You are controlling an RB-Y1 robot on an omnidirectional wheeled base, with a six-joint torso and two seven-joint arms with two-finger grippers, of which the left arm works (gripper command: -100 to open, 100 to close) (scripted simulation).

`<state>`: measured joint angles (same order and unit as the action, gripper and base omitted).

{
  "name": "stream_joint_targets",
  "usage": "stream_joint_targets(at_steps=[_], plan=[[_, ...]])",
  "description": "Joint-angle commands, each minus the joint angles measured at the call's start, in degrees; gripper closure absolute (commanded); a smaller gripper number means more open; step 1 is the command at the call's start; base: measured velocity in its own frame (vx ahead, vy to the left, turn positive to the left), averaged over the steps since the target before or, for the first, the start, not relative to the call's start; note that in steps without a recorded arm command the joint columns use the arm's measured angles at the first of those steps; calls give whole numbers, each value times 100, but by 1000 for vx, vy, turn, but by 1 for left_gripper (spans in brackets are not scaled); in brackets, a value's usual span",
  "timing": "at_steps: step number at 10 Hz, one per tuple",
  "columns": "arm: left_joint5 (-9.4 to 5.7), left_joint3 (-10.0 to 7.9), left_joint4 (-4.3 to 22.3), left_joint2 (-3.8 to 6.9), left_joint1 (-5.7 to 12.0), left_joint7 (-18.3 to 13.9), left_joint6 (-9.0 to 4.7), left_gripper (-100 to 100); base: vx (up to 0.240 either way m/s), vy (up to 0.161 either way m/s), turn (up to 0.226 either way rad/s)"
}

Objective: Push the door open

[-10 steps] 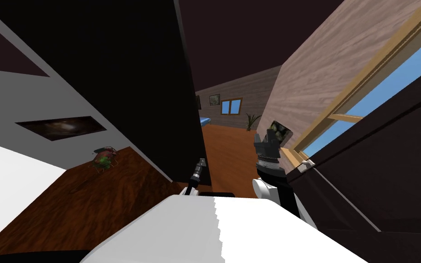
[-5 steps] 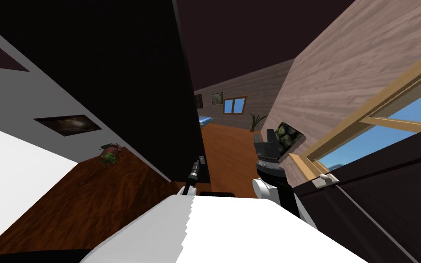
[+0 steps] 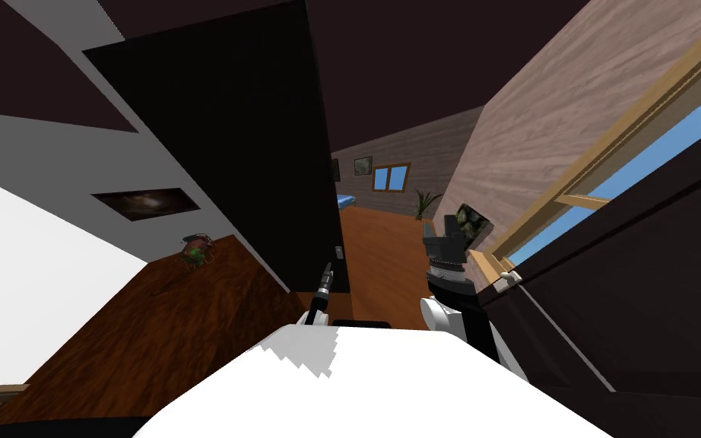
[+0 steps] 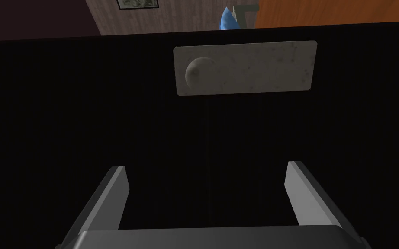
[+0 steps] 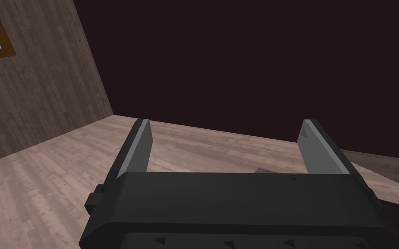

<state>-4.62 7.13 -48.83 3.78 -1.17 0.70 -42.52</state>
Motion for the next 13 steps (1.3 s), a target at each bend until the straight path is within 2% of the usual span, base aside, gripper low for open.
stream_joint_targets(at_steps=[1, 3, 7, 11, 12, 13], plan=[[-9, 10, -58, -57, -30, -8, 24, -100, -248, -56, 47], [-11, -7, -32, -17, -29, 4, -5, -100, -6, -21, -10], [-28, -50, 20, 0, -18, 25, -74, -100, 214, -10, -23], [-50, -106, 88, -55, -4, 53, -164, -100, 231, -23, -31], [-47, -98, 79, -43, -5, 49, -150, -100, 96, -6, 2], [-47, -98, 79, -43, -5, 49, -150, 100, -20, -2, 8]])
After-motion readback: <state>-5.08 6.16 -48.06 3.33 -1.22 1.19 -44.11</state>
